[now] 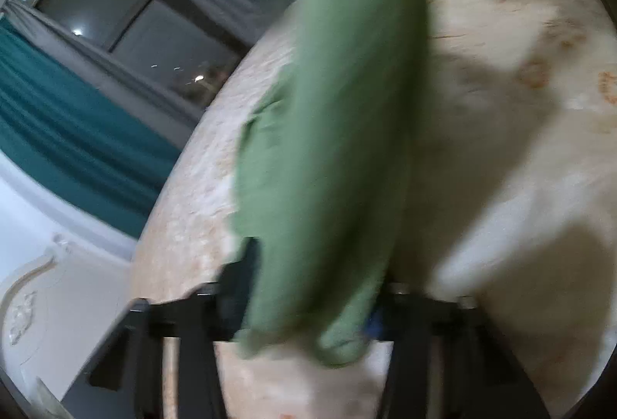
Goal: Fold clothes
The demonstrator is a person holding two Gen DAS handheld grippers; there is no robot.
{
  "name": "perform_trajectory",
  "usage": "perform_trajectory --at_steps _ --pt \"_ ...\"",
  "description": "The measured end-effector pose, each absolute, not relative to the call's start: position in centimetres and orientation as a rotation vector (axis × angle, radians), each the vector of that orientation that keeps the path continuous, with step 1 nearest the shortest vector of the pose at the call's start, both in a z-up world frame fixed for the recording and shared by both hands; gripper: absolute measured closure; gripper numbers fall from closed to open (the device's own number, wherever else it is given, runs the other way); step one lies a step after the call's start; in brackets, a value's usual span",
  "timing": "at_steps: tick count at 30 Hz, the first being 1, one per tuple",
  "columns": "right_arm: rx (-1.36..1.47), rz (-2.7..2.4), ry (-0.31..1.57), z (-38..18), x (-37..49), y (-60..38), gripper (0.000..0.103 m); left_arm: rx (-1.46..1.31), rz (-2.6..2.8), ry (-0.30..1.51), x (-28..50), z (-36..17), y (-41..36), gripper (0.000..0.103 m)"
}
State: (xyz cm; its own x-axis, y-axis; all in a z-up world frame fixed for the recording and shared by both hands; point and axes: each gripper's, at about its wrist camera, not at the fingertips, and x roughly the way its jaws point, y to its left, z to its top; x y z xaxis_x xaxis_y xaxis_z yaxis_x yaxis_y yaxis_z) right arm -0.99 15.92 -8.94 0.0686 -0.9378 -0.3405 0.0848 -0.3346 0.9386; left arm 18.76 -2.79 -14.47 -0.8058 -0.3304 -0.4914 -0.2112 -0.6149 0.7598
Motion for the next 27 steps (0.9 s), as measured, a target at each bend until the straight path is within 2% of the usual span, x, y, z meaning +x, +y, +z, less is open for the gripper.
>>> perform_trajectory --at_steps 3,6,10,13,18,23,27 --pt "1.38 -1.455 -0.931 -7.2 -0.8 17.7 0.096 0.828 -2.549 -1.356 20.3 -11.0 -2.7 0.092" --pt "1.291 -1.477 -0.936 -4.4 0.2 19.2 0.096 0.66 -2.562 -1.287 23.1 -4.5 -2.1 0.092" --pt "1.104 -1.509 -0.901 2.5 2.9 21.2 0.096 0.54 -2.676 -1.156 27.2 4.5 -1.9 0.092" --pt "0.977 -1.539 -0.865 7.3 4.5 22.5 0.096 0.536 -2.73 -1.074 27.6 8.2 -2.4 0.092" --pt "0.934 -1.605 -0.86 9.6 2.7 21.9 0.096 0.509 -2.663 -1.103 24.4 8.9 -2.1 0.092" --pt "0.881 -1.657 -0.9 10.7 -0.6 21.6 0.097 0.351 -2.632 -1.037 21.2 10.8 -2.4 0.092" --pt "0.875 -1.684 -0.838 11.0 0.7 21.2 0.097 0.395 -2.61 -1.12 21.6 8.2 -2.3 0.092"
